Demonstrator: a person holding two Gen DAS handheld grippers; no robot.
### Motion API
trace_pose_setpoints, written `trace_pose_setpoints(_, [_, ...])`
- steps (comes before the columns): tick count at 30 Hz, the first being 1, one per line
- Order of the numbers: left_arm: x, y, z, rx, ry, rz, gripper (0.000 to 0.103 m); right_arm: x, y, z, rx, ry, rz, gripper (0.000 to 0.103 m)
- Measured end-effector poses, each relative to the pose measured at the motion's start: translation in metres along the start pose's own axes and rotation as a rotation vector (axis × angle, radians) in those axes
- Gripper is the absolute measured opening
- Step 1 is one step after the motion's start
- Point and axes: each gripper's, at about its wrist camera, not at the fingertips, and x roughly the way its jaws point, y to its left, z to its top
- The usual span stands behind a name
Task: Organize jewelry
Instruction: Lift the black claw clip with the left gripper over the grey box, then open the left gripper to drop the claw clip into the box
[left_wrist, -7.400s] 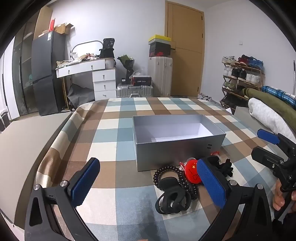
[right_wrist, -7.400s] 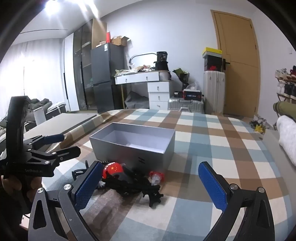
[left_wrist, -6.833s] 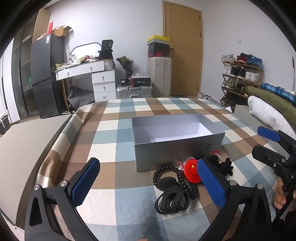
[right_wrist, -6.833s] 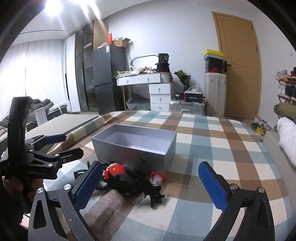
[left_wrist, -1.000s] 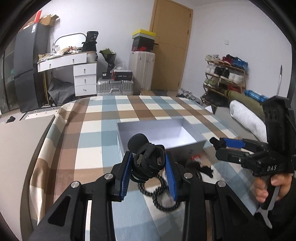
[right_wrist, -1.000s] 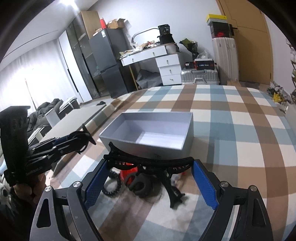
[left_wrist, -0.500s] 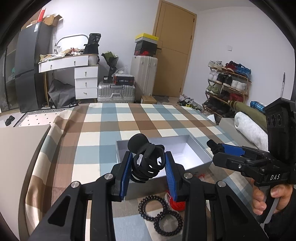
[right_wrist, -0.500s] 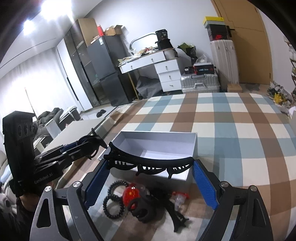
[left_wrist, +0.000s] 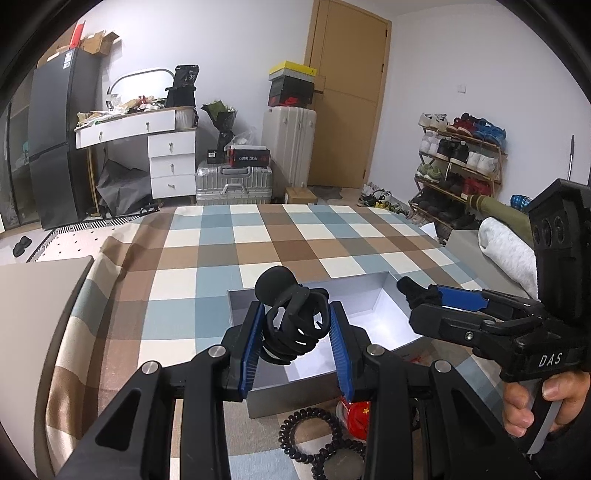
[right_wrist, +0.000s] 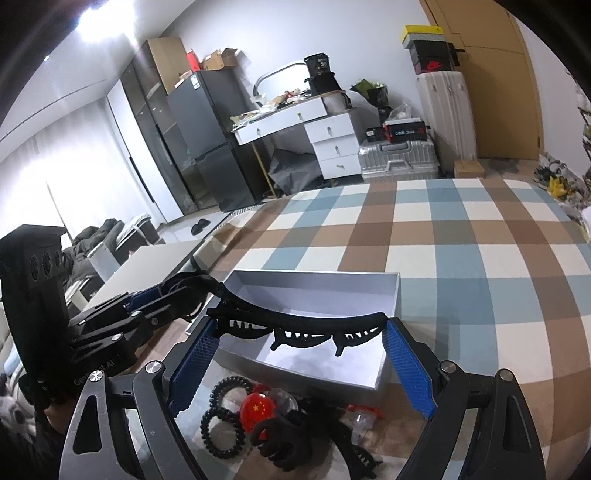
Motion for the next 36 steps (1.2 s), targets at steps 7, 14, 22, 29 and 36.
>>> trace_pose_setpoints(7, [0.01, -0.003, 0.001, -0.001, 0.016, 0.005, 0.029, 0.011, 0.003, 0.001, -0.012, 0.021, 0.007, 0.09])
trace_pose_setpoints(14, [0.017, -0.005, 0.002, 0.004, 0.03, 0.002, 0.029, 0.019, -0.002, 0.0, -0.006, 0.037, 0.0, 0.09])
trace_pose_setpoints(22, [0.021, -0.007, 0.001, 0.02, 0.038, 0.014, 0.029, 0.023, -0.003, 0.0, -0.001, 0.046, -0.001, 0.09])
trace_pose_setpoints(29, [0.026, -0.007, -0.002, 0.018, 0.053, 0.024, 0.029, 0.025, -0.002, 0.0, -0.002, 0.051, 0.005, 0.09])
trace_pose_setpoints(36, [0.028, -0.008, -0.004, 0.02, 0.061, 0.03, 0.029, 0.032, -0.002, 0.0, -0.004, 0.063, 0.005, 0.09])
